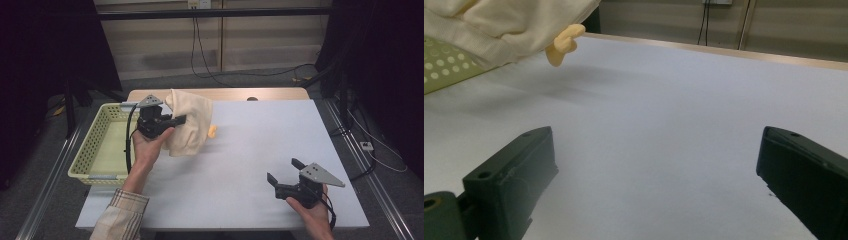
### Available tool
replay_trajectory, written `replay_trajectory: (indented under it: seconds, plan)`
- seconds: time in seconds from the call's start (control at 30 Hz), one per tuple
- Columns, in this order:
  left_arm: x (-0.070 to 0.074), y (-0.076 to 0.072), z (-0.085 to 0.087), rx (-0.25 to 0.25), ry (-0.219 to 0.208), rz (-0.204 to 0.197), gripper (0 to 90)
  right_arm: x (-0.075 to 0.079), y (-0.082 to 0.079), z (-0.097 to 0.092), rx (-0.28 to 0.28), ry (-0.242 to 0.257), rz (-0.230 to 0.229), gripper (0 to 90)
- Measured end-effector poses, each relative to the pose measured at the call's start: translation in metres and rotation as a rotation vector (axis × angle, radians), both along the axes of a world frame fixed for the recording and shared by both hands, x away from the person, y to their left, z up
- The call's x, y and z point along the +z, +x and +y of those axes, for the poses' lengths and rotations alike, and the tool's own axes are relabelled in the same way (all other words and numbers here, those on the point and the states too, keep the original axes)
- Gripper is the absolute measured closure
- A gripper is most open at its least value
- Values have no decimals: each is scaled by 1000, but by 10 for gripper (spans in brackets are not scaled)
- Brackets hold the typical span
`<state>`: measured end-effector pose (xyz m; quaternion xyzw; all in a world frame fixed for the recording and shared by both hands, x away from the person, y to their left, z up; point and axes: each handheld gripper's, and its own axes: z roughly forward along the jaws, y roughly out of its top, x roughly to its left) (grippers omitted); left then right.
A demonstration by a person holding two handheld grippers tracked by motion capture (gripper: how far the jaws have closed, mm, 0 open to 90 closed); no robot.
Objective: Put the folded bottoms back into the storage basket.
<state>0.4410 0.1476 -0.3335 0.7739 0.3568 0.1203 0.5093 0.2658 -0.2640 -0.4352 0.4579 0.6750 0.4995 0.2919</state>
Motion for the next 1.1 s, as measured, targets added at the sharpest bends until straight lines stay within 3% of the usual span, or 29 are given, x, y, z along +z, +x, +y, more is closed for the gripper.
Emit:
replay_trajectory:
  seconds: [0.27,0.43,0.87,1.1]
  plan:
    - [7,-7,6,6,-4,-14,771,0,0,0,4,-3,-2,23]
    - [13,-13,11,6,16,-25,771,0,1,1,7,-3,-4,22]
    - [22,-23,33,26,-9,-55,771,0,0,2,11,-7,0,21]
    - [28,-29,36,22,-10,-72,771,0,0,2,9,-4,-2,21]
